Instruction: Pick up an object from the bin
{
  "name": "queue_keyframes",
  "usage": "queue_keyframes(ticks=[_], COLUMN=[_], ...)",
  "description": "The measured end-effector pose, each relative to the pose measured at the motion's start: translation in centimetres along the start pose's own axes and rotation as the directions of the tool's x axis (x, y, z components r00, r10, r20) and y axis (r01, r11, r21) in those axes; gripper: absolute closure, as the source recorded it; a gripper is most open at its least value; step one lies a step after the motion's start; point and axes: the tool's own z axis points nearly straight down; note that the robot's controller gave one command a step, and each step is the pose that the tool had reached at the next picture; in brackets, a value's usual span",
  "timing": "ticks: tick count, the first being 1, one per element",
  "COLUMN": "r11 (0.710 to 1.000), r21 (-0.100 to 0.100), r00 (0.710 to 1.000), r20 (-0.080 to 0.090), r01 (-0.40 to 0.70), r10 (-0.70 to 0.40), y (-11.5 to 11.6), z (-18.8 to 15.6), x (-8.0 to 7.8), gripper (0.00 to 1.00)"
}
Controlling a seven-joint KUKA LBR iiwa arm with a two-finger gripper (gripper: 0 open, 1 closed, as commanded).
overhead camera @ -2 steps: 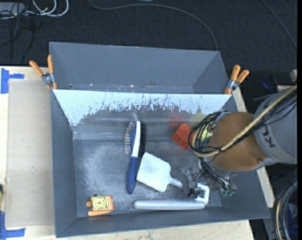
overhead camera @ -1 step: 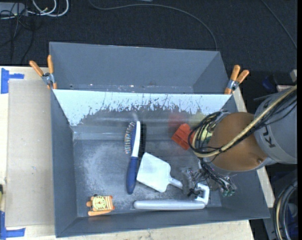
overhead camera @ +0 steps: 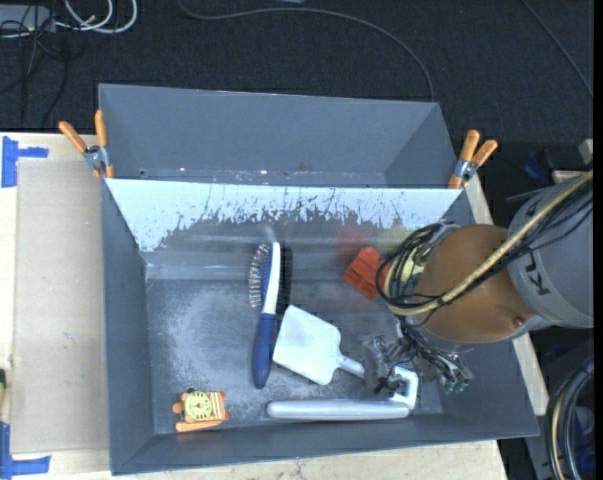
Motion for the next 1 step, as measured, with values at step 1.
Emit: queue_keyframes(ticks=[1], r11=[1.0], r21=[-0.005], r00=[1.0], r20=[-0.011], r01=[0.003], r10=[-0.003], y=[0.2], z=[0.37], x=[0.33], gripper=[0.0])
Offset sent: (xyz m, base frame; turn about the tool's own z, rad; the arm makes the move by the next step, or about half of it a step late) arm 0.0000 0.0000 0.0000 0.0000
